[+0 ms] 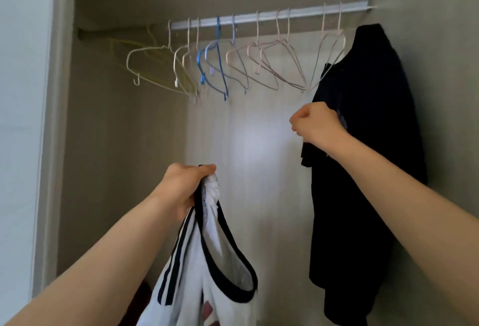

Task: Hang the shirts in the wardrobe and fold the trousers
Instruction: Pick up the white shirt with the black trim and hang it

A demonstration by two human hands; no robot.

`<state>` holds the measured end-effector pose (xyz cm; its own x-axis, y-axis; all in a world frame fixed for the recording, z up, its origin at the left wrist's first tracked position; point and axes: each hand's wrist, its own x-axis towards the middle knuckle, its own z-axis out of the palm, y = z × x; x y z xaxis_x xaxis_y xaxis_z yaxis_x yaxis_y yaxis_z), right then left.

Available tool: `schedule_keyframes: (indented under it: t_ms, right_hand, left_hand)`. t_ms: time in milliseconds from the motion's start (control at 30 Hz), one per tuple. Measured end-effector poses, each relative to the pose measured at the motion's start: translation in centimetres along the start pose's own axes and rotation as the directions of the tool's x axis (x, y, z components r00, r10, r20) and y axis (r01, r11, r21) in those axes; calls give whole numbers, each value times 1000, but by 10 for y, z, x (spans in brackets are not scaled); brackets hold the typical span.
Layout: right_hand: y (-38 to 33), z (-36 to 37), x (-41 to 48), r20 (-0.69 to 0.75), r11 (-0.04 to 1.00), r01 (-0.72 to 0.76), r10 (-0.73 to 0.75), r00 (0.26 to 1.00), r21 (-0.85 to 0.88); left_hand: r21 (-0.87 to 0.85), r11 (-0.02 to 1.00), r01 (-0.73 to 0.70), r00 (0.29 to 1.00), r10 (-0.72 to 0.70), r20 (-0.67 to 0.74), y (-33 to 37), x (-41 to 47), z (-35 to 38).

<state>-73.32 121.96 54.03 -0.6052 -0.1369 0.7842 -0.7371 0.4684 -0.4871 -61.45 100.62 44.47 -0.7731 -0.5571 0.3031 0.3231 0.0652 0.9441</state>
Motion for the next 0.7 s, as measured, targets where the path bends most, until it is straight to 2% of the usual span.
schedule_keyframes:
  t_ms: [133,200,300,400,533,700]
  right_hand:
    - [-16,-13,25,-56,997,47,-51,997,-65]
    - [-25,-20,33,-104,980,108,-127,986,-169]
    - [-41,-31,46,-175,906,244,-318,932,-347]
    - [-54,-39,64,-162,780,329,-475,865,-532]
    - [-63,-51,91,-64,617,298,-494,867,-728]
    - [-62,-73,124,-160,551,140,-461,873,-823]
  left_hand:
    - [10,999,-48,999,48,-10,24,17,11]
    - [17,997,-69,998,69,-13,33,25,16]
    - [33,994,-103,995,103,-6,46,35,29]
    - [32,992,-122,992,123,-16,55,42,40]
    - [45,991,-129,991,131,-26,62,54,50]
    - [104,977,-186,980,192,-51,66,70,54]
